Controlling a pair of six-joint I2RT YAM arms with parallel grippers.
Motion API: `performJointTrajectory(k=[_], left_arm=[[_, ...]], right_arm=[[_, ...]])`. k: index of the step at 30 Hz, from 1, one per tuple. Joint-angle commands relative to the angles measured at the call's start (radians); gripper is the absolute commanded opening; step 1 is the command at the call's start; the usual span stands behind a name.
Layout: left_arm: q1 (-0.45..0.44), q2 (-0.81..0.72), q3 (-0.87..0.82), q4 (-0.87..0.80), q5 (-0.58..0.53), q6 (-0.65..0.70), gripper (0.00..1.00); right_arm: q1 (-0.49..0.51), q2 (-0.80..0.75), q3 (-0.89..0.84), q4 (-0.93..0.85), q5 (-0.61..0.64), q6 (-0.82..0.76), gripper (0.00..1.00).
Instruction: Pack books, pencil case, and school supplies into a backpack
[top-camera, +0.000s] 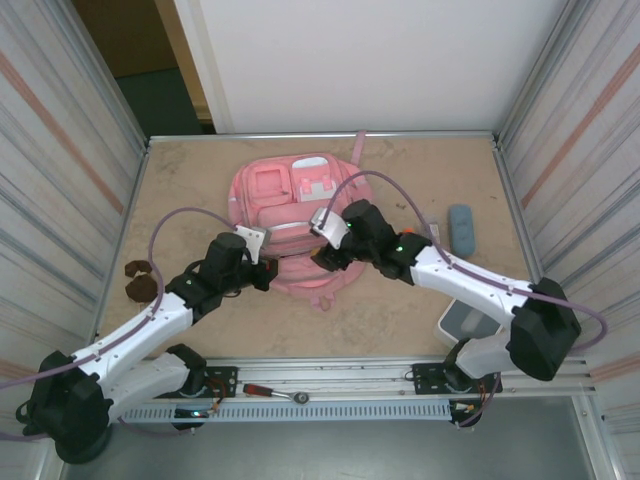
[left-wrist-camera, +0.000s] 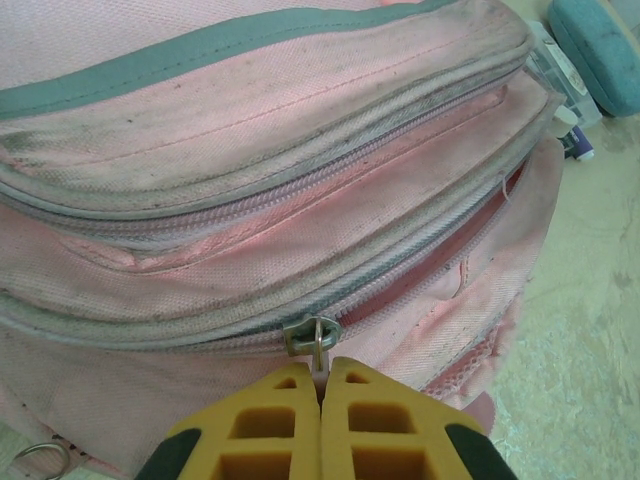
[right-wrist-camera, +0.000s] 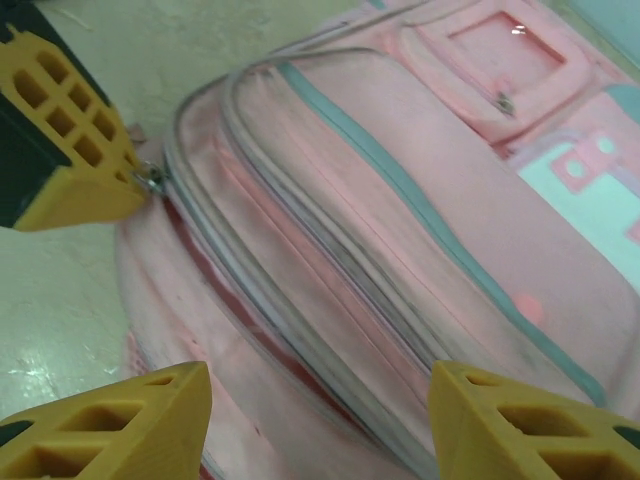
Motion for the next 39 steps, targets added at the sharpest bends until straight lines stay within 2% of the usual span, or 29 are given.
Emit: performJointTrajectory(k=[1, 7, 11, 17, 22, 26, 30, 34, 36, 39], left_arm=[[-0.004, 0.0, 0.007, 0.023, -0.001, 0.019, 0.0], [-0.003, 0.008, 0.009, 0.022, -0.003, 0.023, 0.0], [-0.002, 0.004, 0.004, 0.024, 0.001, 0.021, 0.0], [0.004, -0.01, -0.005, 0.018, 0.005, 0.025, 0.0], [0.038, -0.034, -0.015, 0.003, 0.005, 0.026, 0.0], [0.103, -0.06, -0.034, -0.009, 0.002, 0.024, 0.0], [0.158, -0.066, -0.039, -0.033, -0.086, 0.021, 0.0], [0.175, -0.058, -0.046, -0.039, -0.153, 0.013, 0.0], [0.175, -0.059, -0.049, -0.042, -0.143, 0.008, 0.0], [0.168, -0.069, -0.064, -0.02, -0.063, -0.002, 0.0]], right_arm=[[0.042, 0.074, 0.077, -0.052, 0.01, -0.058, 0.54], [0.089, 0.195, 0.163, -0.08, 0.055, -0.098, 0.52], [0.09, 0.253, 0.193, -0.067, 0.125, -0.106, 0.52], [0.086, 0.297, 0.198, -0.057, 0.155, -0.111, 0.48], [0.078, 0.281, 0.164, -0.05, 0.188, -0.108, 0.21], [0.059, 0.23, 0.105, -0.036, 0.2, -0.101, 0.08], [0.027, 0.16, 0.034, -0.013, 0.181, -0.096, 0.06], [-0.013, 0.113, -0.011, -0.014, 0.156, -0.097, 0.06], [-0.038, 0.1, -0.022, -0.024, 0.153, -0.097, 0.07], [-0.061, 0.091, -0.02, -0.039, 0.144, -0.097, 0.1]])
